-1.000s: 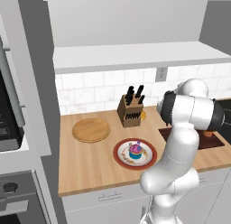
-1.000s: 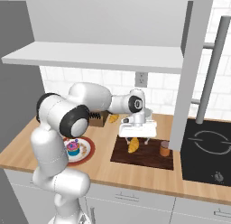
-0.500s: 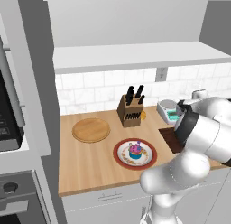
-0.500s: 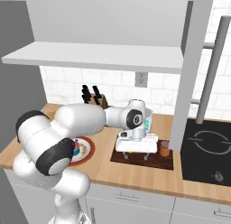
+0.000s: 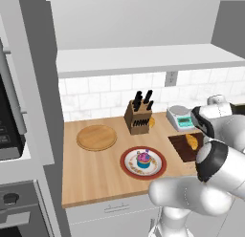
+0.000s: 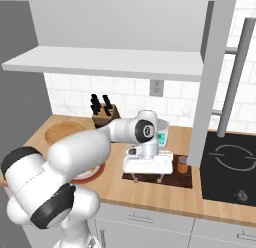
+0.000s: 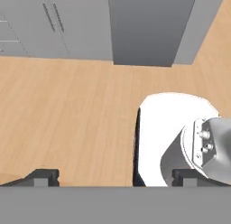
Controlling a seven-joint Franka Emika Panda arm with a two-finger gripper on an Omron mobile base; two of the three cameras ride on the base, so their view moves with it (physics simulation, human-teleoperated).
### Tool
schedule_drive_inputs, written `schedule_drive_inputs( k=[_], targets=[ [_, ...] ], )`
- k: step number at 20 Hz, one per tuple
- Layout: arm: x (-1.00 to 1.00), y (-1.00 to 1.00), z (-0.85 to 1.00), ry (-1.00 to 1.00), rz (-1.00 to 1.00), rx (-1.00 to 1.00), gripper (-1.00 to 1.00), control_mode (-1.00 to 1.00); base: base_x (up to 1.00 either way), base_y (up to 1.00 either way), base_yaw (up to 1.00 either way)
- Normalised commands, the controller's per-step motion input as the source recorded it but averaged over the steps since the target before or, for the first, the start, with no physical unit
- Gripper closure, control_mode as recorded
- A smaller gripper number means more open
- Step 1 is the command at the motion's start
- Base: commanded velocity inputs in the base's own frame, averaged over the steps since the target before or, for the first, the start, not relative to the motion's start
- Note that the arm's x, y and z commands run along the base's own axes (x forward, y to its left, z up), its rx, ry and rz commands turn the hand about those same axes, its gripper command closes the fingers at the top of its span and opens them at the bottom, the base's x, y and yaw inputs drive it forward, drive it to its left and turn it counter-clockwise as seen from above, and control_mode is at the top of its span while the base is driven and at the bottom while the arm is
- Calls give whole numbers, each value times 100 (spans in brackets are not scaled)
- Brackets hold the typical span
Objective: From the different types of pastries on the counter, select a croissant and place it on the cutting board. Then retrieve a jar of jam from the cabinet and place it alongside the croissant on the cutting board.
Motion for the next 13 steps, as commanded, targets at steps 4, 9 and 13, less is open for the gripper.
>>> schedule_drive_inputs(
  k=[4, 9, 13],
  targets=[
    [-74, -18, 0, 0, -8, 0, -100, -100, 0, 0, 0],
    [-74, -41, 0, 0, -2, 5, -100, -100, 0, 0, 0],
    [-44, -31, 0, -4, 0, 3, -100, -100, 0, 0, 0]
  ],
)
